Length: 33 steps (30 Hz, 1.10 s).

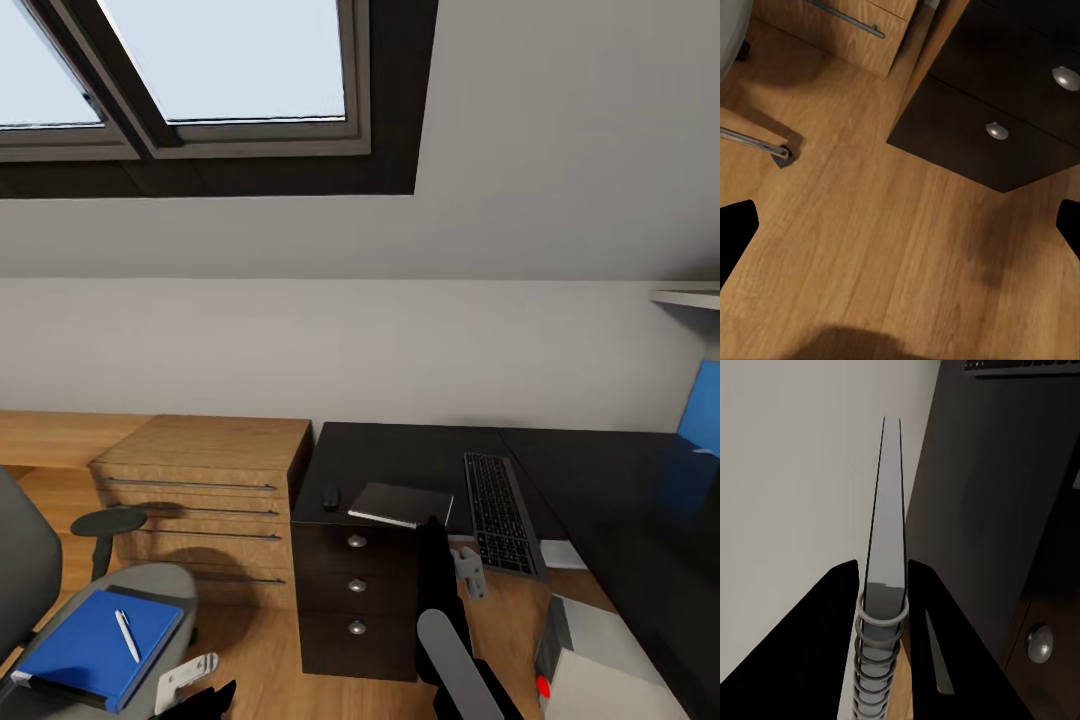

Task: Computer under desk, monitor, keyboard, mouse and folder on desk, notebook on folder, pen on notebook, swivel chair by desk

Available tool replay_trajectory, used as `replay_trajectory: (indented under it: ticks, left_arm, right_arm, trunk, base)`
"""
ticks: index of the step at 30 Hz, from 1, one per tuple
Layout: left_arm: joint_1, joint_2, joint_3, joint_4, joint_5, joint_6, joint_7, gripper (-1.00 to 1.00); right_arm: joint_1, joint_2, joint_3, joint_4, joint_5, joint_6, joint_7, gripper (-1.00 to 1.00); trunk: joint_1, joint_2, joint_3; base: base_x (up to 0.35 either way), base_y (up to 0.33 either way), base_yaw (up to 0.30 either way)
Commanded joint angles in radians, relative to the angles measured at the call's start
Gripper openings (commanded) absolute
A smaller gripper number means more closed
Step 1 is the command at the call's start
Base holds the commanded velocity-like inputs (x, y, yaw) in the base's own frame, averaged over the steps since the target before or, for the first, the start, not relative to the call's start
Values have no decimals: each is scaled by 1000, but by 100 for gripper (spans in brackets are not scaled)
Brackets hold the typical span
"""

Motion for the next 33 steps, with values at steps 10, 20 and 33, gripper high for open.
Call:
replay_trajectory:
  ticks: [10, 20, 33]
  left_arm:
    - [0, 1, -1, -2, 11, 2, 11, 100]
    - [0, 1, -2, -2, 11, 2, 11, 100]
    - [0, 1, -2, 0, 11, 2, 11, 100]
  right_arm:
    - [-1, 0, -11, 0, -4, -7, 1, -100]
    - [-1, 0, -42, 14, -6, -26, 2, -100]
    - [-1, 0, -45, 18, -7, -30, 2, -100]
  trunk:
    - [0, -1, -1]
    - [0, -1, -1]
    - [0, -1, -1]
  base:
    - [0, 0, 0]
    - [0, 0, 0]
    - [99, 0, 0]
